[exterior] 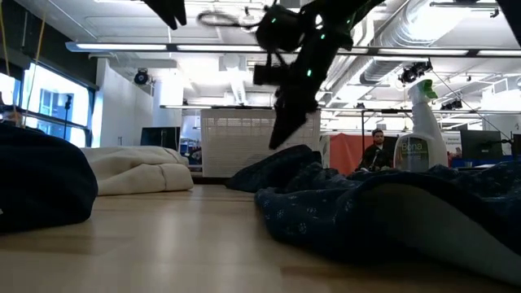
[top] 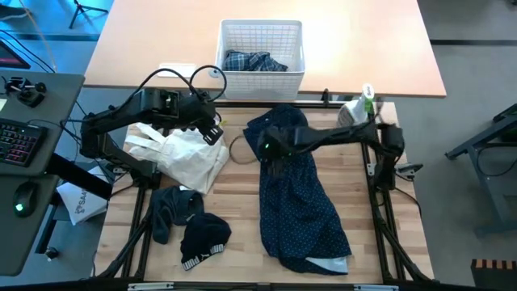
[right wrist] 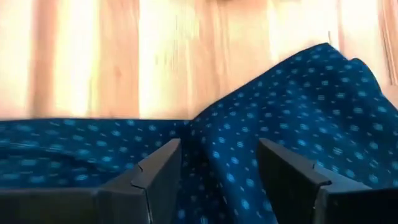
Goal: Fold laundry
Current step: Fold the navy blue polo shirt
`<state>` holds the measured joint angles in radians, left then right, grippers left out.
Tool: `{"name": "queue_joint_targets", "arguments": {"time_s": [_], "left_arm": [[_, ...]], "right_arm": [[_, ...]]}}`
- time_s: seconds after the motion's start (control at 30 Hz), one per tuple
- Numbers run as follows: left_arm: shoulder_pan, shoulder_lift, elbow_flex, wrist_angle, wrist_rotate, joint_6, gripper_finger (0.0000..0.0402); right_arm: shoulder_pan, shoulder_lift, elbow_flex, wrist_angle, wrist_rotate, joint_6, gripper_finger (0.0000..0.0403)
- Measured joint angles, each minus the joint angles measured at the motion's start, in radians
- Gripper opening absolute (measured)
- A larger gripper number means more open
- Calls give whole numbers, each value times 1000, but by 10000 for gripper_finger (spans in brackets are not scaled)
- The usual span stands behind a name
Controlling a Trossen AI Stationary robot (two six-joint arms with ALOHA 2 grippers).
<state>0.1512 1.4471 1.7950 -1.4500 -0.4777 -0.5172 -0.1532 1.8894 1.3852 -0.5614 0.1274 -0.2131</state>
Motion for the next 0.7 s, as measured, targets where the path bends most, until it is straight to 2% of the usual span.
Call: {"name": "queue_joint_targets", "arguments": {"time_s": [0.13, 0.27, 0.37, 0.47, 0.53, 0.7], "left_arm": [[7, 0, 0, 12, 17, 54, 147], [8, 0, 0, 12, 22, 75, 147], [8, 0, 0, 12, 23, 76, 147], [8, 0, 0, 12, 23, 76, 147], [8, 0, 0, 12, 22, 76, 147], [8, 0, 0, 7, 36, 60, 147]], "right_arm": [[23, 92, 13, 5, 35, -60, 190], [27, 136, 13, 5, 202, -69, 163], [20, 138, 15, 39, 240, -23, 121], [3, 131, 16, 61, 233, 84, 53], [-9, 98, 15, 40, 229, 196, 15], [-26, -109, 16, -35, 228, 428, 9]]}}
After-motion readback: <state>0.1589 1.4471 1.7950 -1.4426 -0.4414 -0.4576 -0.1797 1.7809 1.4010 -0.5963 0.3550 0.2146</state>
